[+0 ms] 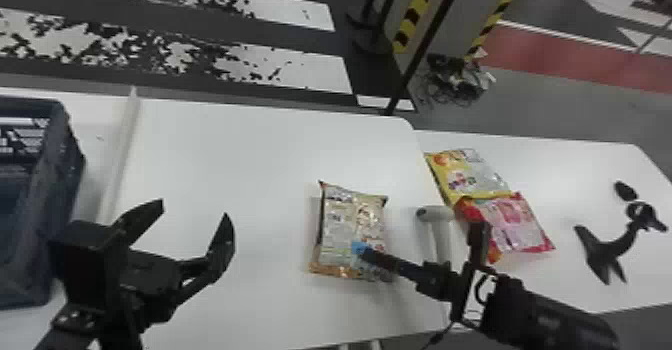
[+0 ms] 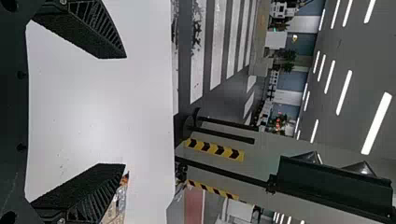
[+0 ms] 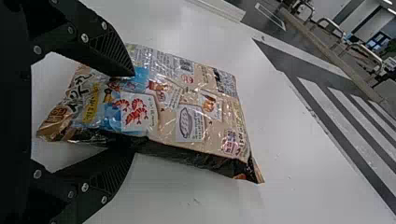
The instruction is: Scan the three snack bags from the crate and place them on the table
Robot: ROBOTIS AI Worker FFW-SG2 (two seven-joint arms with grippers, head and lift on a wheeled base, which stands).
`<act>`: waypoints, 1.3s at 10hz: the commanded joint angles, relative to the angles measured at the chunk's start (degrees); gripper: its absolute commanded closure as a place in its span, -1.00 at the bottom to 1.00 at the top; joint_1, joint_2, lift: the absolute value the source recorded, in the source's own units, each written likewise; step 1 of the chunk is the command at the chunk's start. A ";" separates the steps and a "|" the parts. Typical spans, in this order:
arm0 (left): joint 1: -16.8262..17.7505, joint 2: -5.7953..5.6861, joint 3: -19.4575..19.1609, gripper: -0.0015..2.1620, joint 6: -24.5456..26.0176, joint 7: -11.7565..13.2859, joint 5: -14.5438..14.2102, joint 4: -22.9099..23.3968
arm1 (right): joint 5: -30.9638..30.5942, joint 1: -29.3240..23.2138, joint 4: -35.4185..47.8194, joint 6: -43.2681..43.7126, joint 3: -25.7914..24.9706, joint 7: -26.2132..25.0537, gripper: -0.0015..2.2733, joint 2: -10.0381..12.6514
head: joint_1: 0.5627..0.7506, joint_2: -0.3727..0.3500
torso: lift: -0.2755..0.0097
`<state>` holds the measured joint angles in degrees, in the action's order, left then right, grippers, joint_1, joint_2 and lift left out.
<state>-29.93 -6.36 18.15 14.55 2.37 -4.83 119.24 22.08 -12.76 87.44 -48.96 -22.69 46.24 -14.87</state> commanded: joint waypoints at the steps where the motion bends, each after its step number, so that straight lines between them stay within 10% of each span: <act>1: 1.37 0.03 0.13 -0.97 0.00 0.00 -0.27 -1.55 | 0.24 -0.07 -0.78 5.93 0.36 2.01 0.88 -0.34 | 0.41 -0.94 | 0.50; 8: 2.86 -0.49 -0.84 -0.97 -1.41 -0.70 -3.17 -4.10 | 6.48 -3.50 8.89 11.56 -5.61 -4.66 0.88 4.23 | 0.41 -0.94 | 0.50; 13: 2.42 -0.14 -1.54 -0.97 -1.06 -0.44 -3.44 -3.22 | 11.23 6.44 1.60 18.59 -14.31 -16.09 0.88 4.58 | 0.41 -0.94 | 0.50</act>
<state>-27.50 -6.50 16.64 13.39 1.93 -8.22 115.91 33.28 -8.52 91.81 -31.43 -35.54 30.33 -10.01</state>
